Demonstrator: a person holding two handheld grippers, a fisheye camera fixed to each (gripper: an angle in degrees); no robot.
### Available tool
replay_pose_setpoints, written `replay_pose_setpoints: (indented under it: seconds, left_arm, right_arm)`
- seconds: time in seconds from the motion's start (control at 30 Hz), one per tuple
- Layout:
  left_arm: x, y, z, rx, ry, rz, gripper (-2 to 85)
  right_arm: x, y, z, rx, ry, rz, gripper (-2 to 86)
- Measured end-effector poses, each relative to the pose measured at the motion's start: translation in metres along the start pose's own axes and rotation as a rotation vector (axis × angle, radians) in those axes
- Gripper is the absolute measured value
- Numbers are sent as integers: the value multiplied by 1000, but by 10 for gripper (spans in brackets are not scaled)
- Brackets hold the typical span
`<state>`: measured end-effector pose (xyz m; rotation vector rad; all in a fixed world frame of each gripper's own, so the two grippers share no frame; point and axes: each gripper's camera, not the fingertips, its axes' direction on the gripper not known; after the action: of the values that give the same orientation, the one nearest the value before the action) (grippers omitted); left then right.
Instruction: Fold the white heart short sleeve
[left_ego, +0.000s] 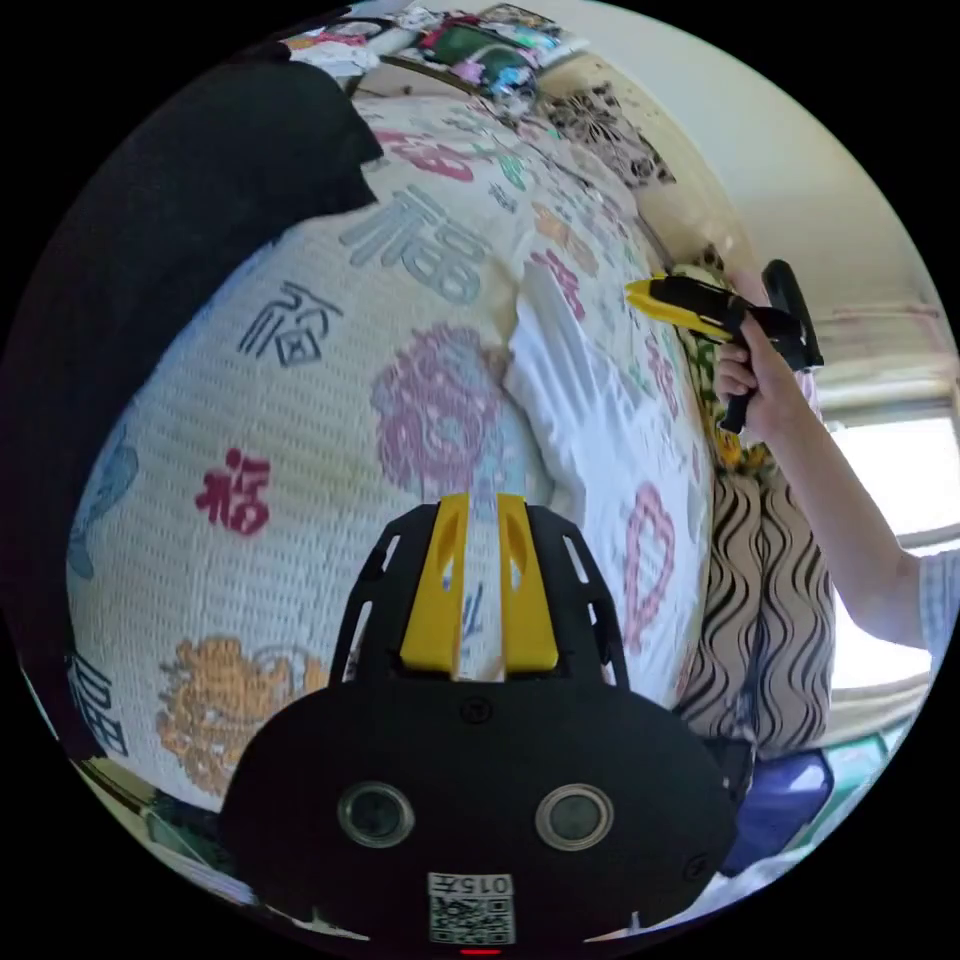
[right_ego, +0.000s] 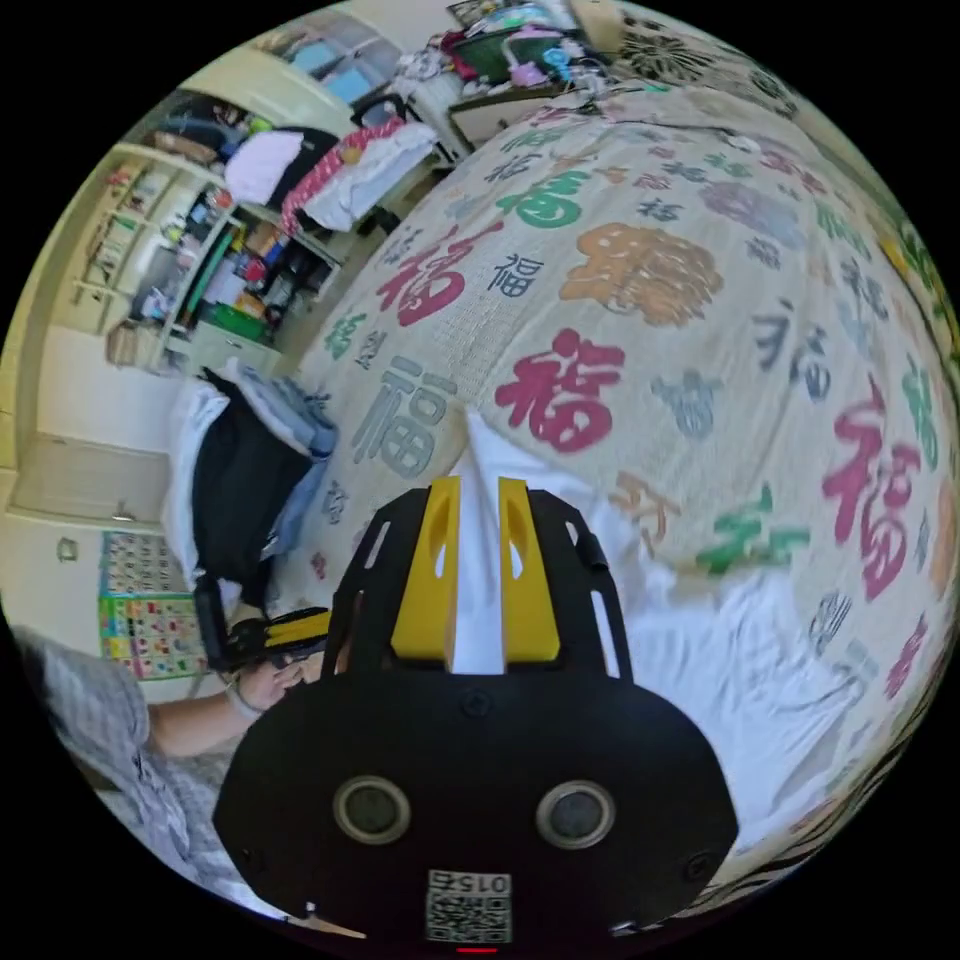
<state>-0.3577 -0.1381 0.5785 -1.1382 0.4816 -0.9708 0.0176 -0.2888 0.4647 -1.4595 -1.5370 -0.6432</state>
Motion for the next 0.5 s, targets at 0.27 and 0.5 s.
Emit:
replay_pose_setpoints:
  seconds: [0.27,0.5]
  left_arm:
    - [9,113,28,-435,-59,228,69]
    - [10,146,47,-502,-203,277,-3]
  right_arm:
    - [42,338,-79,-174,110,592,67]
    - [40,542,-112,-261,143,970,75]
